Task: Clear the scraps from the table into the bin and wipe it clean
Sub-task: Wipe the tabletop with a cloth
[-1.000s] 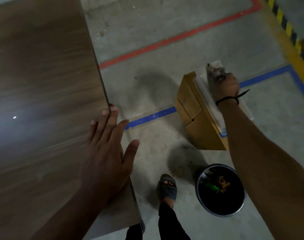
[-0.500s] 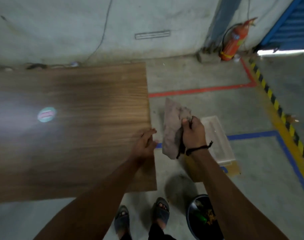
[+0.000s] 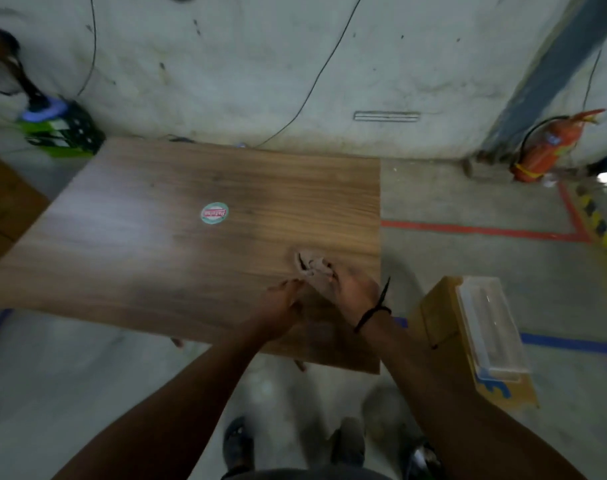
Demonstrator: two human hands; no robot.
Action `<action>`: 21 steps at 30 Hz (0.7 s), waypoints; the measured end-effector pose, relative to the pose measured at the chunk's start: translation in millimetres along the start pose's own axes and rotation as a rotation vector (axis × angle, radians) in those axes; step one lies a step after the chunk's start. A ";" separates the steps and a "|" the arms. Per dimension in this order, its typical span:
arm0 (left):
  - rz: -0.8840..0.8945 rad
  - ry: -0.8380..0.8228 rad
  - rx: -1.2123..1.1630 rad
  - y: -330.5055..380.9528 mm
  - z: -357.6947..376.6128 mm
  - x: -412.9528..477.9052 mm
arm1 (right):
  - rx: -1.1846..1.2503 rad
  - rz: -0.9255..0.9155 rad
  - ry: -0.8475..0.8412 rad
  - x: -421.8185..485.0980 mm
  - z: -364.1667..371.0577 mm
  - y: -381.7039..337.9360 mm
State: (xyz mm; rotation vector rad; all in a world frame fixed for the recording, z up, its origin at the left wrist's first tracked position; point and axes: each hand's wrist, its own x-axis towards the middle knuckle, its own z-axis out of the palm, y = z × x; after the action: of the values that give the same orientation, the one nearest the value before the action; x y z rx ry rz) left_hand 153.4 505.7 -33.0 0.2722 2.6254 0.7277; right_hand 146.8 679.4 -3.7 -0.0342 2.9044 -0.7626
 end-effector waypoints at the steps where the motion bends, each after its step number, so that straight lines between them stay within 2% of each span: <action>1: 0.016 -0.045 0.081 -10.8 -2.3 -2.2 | -0.015 -0.034 -0.039 -2.7 11.3 -1.3; 5: 0.093 -0.086 0.318 -50.8 -12.8 -9.6 | -0.299 -0.031 -0.307 -11.6 62.5 13.6; 12: 0.265 0.055 0.387 -155.0 -37.7 -31.7 | -0.444 0.154 -0.264 -9.8 88.7 -1.8; 16: 0.203 0.076 0.353 -210.2 -55.0 -42.2 | -0.368 0.336 -0.196 -18.1 116.9 -42.9; 21: 0.198 0.113 0.342 -237.7 -68.6 -33.4 | -0.311 0.165 -0.241 -28.8 163.9 -109.8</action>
State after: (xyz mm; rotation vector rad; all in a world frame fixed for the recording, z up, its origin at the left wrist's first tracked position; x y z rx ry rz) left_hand 135.4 264.2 -93.9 0.6120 2.8517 0.3553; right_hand 196.7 505.5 -87.5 0.0746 2.7221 -0.2566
